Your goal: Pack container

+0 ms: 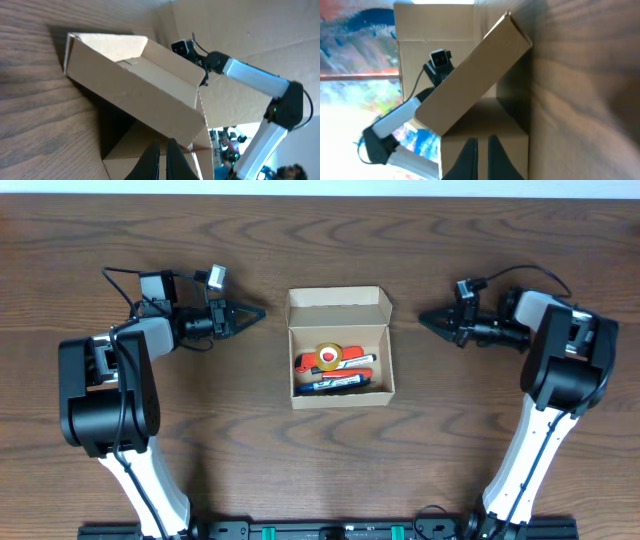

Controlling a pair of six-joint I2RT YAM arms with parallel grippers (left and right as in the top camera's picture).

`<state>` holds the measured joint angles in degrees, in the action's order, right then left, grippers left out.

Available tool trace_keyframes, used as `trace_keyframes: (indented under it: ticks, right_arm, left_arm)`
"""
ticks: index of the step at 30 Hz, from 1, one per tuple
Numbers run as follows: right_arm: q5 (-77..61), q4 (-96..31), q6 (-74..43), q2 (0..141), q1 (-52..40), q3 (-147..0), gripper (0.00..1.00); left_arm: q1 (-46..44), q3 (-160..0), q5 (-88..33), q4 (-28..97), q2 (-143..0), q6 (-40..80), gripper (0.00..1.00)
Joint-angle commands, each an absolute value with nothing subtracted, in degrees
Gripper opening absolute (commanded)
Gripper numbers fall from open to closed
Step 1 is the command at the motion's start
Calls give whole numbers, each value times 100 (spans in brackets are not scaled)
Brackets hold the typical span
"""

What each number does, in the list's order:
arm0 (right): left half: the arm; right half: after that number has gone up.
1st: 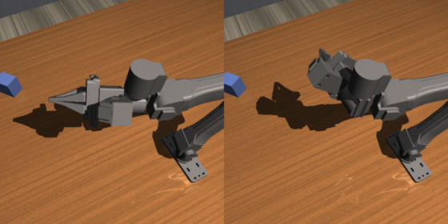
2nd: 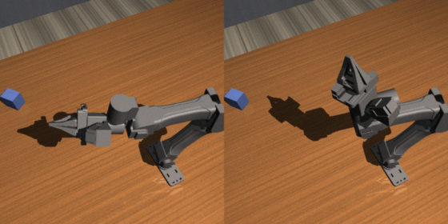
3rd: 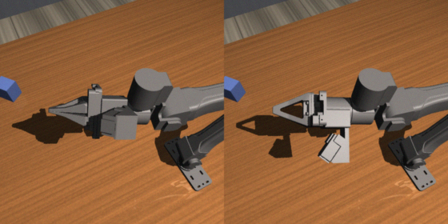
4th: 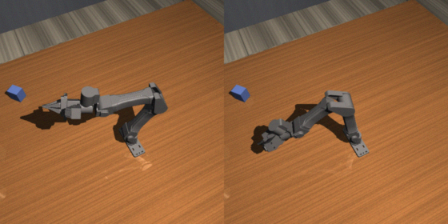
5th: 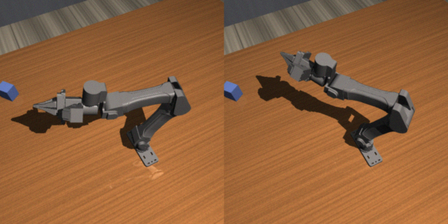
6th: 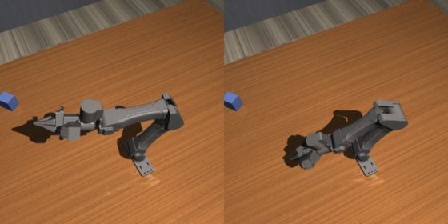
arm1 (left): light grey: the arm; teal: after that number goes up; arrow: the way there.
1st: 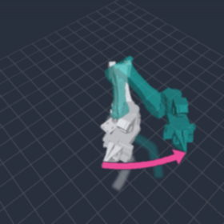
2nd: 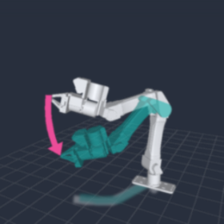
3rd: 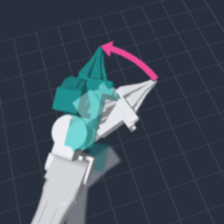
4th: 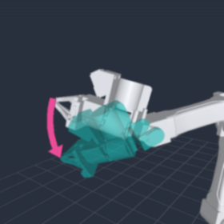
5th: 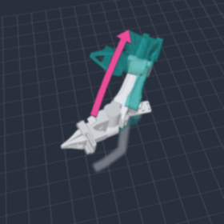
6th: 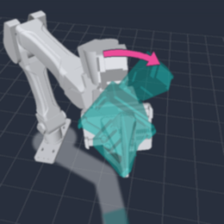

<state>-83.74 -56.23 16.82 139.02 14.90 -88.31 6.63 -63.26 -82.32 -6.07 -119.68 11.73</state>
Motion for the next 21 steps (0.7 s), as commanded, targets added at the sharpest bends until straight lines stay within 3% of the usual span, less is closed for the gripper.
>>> trace_keyframes:
  ticks: [1, 11, 21]
  right_arm:
    - [-8556, -5207, 746, 13948, 1223, -8831, 1]
    - [-8556, -4021, -375, 13948, 875, -8831, 1]
    - [-8514, -3913, -504, 13948, 864, -8831, 1]
  left_arm:
    - [672, -6348, -8029, -674, -12066, 1848, 6]
    - [670, -6348, -7872, -670, -12079, 1955, 6]
    - [521, -6353, -8106, -1013, -12794, 2257, 6]
